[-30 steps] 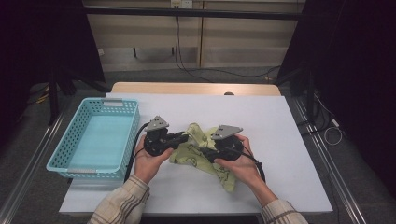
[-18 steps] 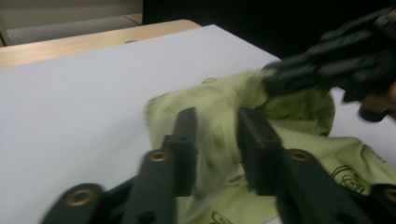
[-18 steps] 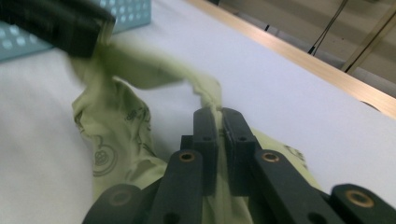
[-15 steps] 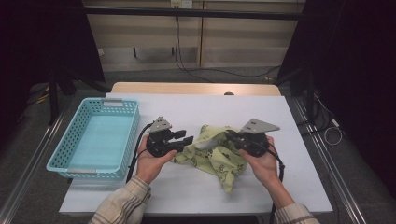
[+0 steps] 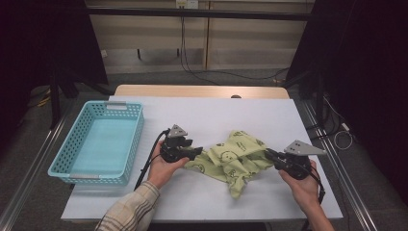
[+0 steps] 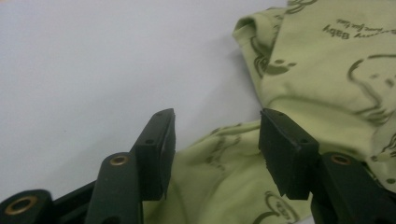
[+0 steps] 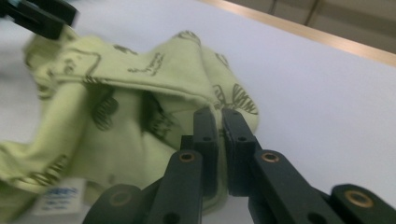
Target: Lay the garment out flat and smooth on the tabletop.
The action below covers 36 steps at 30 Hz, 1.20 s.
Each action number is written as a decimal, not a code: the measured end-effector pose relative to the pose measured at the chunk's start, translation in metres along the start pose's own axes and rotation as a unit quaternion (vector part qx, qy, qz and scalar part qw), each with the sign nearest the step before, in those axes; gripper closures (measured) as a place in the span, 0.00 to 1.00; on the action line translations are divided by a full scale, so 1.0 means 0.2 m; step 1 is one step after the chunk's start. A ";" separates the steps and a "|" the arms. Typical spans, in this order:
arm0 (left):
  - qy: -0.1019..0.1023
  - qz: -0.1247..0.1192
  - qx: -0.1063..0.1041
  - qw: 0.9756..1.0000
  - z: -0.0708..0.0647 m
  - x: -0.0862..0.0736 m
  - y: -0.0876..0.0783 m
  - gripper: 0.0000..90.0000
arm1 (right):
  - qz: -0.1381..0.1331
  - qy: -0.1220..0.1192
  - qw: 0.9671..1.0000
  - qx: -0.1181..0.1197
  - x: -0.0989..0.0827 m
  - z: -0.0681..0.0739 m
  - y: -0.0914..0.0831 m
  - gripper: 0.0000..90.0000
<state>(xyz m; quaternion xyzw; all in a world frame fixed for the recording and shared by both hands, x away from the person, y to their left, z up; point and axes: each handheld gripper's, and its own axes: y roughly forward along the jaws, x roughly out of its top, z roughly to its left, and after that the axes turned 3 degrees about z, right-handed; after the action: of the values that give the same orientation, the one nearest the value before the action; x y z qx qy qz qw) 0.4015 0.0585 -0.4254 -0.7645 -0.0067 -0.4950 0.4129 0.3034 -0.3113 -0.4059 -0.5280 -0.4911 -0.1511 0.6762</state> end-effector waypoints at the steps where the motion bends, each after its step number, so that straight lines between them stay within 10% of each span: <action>1: 0.001 -0.002 0.002 1.000 0.01 0.00 0.00 0.50 | 0.006 0.005 1.000 -0.005 -0.02 -0.02 0.00 0.95; 6: 0.002 0.003 0.005 1.000 0.02 -0.01 0.09 0.39 | 0.041 0.020 0.999 -0.003 -0.13 -0.10 0.05 0.95; 14: 0.012 0.034 -0.018 0.999 -0.03 -0.02 0.20 0.25 | 0.083 -0.007 0.996 0.017 -0.12 -0.03 0.17 0.95; 18: 0.017 0.037 -0.034 0.999 -0.06 -0.02 0.23 0.26 | 0.083 -0.006 0.996 0.018 -0.11 -0.02 0.18 0.95; 26: 0.094 0.060 -0.053 0.992 -0.20 -0.01 0.32 0.25 | 0.084 0.007 0.996 0.022 -0.12 -0.04 0.20 0.95; 36: 0.092 0.055 -0.073 0.992 -0.30 0.02 0.39 0.27 | 0.084 0.010 0.996 0.041 -0.09 0.00 0.24 0.96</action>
<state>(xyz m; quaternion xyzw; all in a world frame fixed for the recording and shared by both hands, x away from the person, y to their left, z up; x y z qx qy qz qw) 0.3908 -0.0329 -0.4604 -0.7431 0.1092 -0.5390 0.3812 0.3296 -0.2979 -0.4481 -0.5375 -0.4445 -0.0788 0.7122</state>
